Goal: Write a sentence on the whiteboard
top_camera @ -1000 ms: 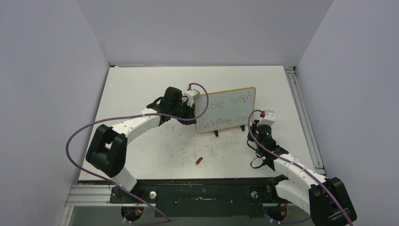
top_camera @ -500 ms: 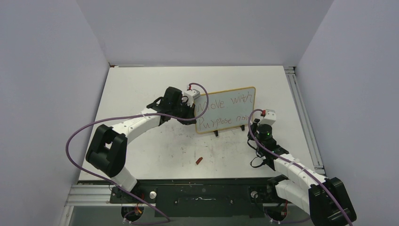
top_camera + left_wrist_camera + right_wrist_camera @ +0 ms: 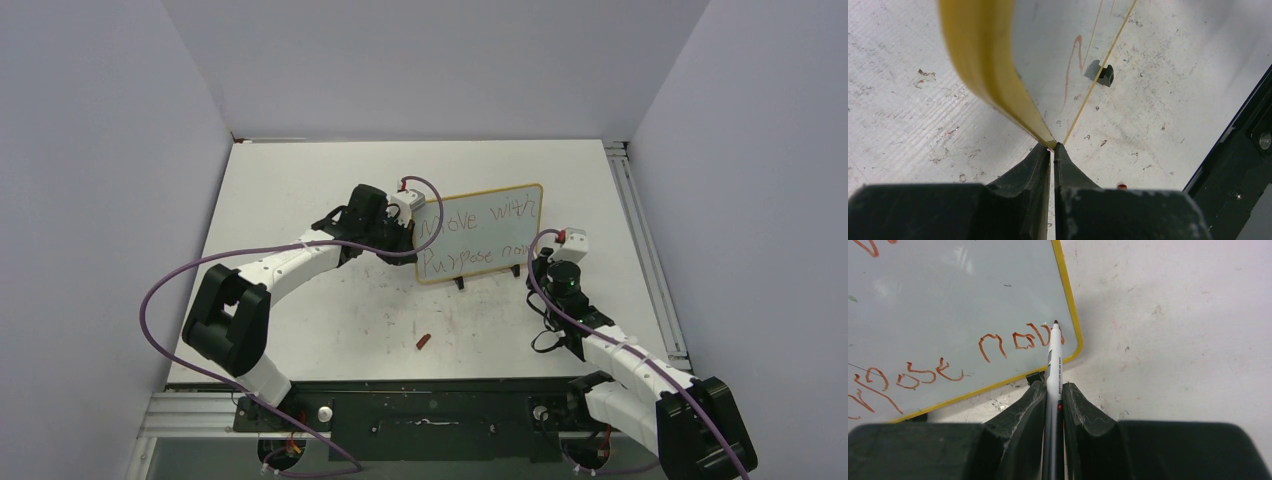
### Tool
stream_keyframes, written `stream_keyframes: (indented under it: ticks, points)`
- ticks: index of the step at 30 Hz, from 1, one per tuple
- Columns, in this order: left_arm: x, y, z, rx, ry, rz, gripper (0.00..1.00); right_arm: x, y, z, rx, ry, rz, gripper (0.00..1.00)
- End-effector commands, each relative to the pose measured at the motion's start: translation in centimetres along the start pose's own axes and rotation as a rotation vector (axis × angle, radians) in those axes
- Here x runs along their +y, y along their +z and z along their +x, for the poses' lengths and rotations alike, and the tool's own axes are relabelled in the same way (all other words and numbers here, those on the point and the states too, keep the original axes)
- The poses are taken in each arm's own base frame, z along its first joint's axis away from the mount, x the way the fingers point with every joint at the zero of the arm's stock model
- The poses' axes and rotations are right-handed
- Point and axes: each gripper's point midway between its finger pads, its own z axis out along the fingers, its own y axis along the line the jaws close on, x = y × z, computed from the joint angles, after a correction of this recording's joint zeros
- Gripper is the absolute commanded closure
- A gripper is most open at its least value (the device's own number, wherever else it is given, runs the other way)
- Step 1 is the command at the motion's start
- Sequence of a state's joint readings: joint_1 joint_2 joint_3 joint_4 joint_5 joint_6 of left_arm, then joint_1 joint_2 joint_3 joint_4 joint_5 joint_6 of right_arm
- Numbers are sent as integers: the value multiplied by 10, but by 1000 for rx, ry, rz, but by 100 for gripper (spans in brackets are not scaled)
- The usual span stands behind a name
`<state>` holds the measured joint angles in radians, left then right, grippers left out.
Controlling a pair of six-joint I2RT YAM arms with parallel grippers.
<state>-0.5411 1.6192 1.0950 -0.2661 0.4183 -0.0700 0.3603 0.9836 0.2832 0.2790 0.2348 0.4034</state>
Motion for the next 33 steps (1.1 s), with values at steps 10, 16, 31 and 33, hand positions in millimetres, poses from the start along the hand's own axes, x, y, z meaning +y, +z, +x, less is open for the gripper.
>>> stream_keyframes:
  ticks: [10,16,31,33]
  points:
    - [-8,-17,-40,-110,54,10,100,15,-4,-52,-146,45,-48,95]
    - [-7,-17,-41,-113,53,8,100,-5,-14,-43,-150,62,31,95]
    - [-6,-16,-40,-109,49,10,100,-7,-3,-16,-42,60,18,95]
    - [-6,-15,-40,-108,49,9,100,-7,-2,-16,-40,63,13,95]
